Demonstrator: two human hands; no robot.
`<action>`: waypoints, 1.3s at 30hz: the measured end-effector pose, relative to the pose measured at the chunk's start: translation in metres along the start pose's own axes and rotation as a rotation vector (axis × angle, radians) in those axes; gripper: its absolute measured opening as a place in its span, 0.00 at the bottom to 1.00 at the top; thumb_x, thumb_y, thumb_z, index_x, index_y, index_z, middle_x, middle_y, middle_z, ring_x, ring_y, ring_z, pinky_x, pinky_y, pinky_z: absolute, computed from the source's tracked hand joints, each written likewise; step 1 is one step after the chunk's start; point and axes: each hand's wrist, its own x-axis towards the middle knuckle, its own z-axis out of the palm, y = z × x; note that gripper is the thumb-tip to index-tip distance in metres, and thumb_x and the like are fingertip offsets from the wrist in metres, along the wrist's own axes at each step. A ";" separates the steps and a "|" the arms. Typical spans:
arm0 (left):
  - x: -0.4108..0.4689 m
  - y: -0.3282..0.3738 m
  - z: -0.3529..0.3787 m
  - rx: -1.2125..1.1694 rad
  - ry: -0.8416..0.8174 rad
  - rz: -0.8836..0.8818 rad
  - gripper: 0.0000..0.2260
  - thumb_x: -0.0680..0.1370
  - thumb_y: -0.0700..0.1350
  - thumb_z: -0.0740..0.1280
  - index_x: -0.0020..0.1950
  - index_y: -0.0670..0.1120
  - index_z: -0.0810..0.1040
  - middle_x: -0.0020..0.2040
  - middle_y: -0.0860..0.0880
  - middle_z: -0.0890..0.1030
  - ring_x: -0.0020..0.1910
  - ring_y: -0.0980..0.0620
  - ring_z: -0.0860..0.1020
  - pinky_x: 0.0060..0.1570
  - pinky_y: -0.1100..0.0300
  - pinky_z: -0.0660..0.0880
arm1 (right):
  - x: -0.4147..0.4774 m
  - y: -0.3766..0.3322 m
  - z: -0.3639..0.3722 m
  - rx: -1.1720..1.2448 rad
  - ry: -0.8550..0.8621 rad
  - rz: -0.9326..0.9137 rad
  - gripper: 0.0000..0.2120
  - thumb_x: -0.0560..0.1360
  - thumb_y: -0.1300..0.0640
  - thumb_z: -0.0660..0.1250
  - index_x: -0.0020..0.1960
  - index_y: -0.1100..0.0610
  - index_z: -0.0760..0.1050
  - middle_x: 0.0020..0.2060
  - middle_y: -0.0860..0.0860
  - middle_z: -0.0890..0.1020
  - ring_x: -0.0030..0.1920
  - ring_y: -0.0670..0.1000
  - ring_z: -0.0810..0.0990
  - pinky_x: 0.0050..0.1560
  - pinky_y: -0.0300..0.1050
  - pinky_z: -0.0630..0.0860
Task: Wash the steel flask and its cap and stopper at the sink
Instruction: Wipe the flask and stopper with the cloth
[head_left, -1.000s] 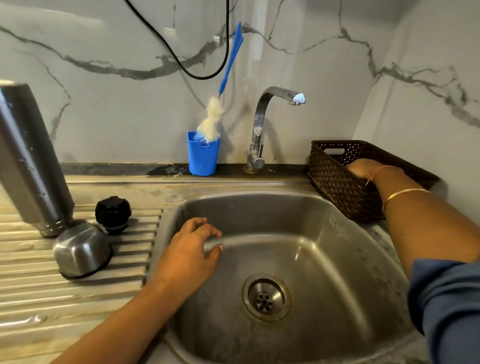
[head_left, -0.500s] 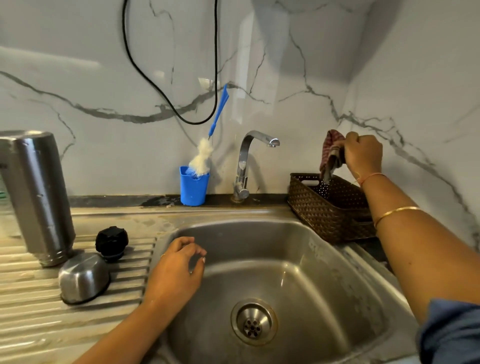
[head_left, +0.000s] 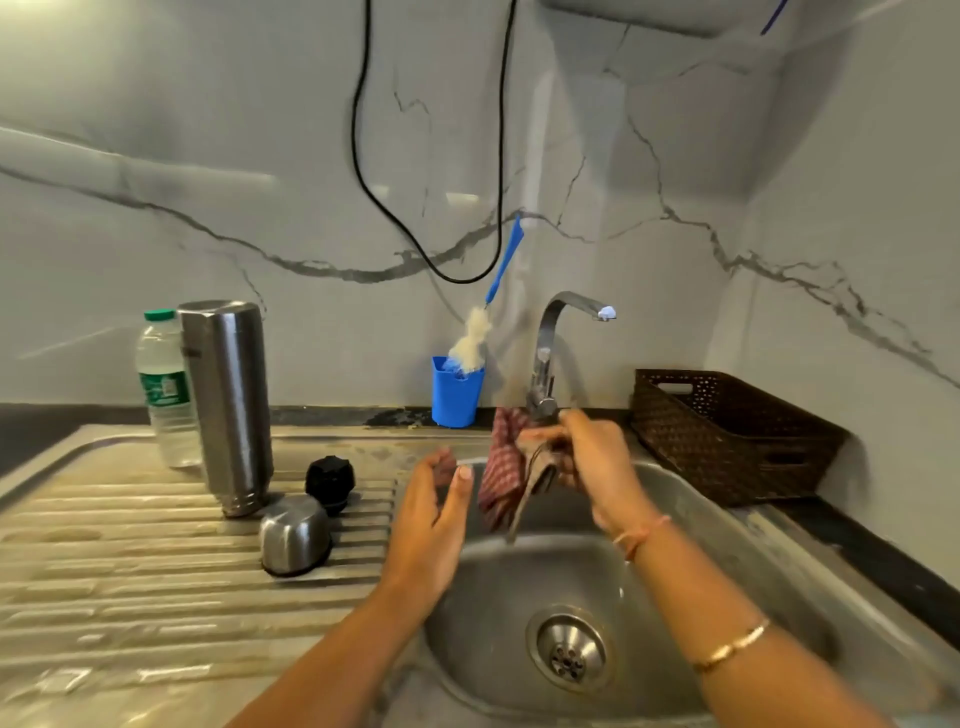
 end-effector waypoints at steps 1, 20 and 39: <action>0.000 0.000 0.000 -0.041 -0.005 -0.022 0.22 0.76 0.58 0.59 0.67 0.50 0.68 0.59 0.55 0.76 0.56 0.63 0.74 0.55 0.72 0.70 | -0.010 0.005 0.009 -0.030 -0.054 0.003 0.16 0.80 0.57 0.57 0.43 0.64 0.79 0.34 0.55 0.84 0.28 0.46 0.80 0.27 0.36 0.75; 0.005 0.005 -0.007 -0.615 0.096 -0.386 0.12 0.82 0.40 0.58 0.65 0.42 0.71 0.52 0.42 0.81 0.43 0.52 0.82 0.36 0.63 0.79 | -0.044 0.045 0.037 -0.511 -0.438 -0.378 0.34 0.76 0.54 0.67 0.77 0.49 0.54 0.67 0.48 0.73 0.66 0.45 0.72 0.64 0.35 0.67; 0.004 0.019 -0.021 -0.185 -0.421 -0.488 0.18 0.67 0.52 0.72 0.55 0.48 0.81 0.51 0.46 0.84 0.55 0.45 0.80 0.62 0.49 0.72 | 0.009 0.039 -0.026 0.303 -0.498 0.360 0.14 0.77 0.57 0.62 0.55 0.67 0.76 0.43 0.59 0.81 0.42 0.54 0.81 0.49 0.48 0.78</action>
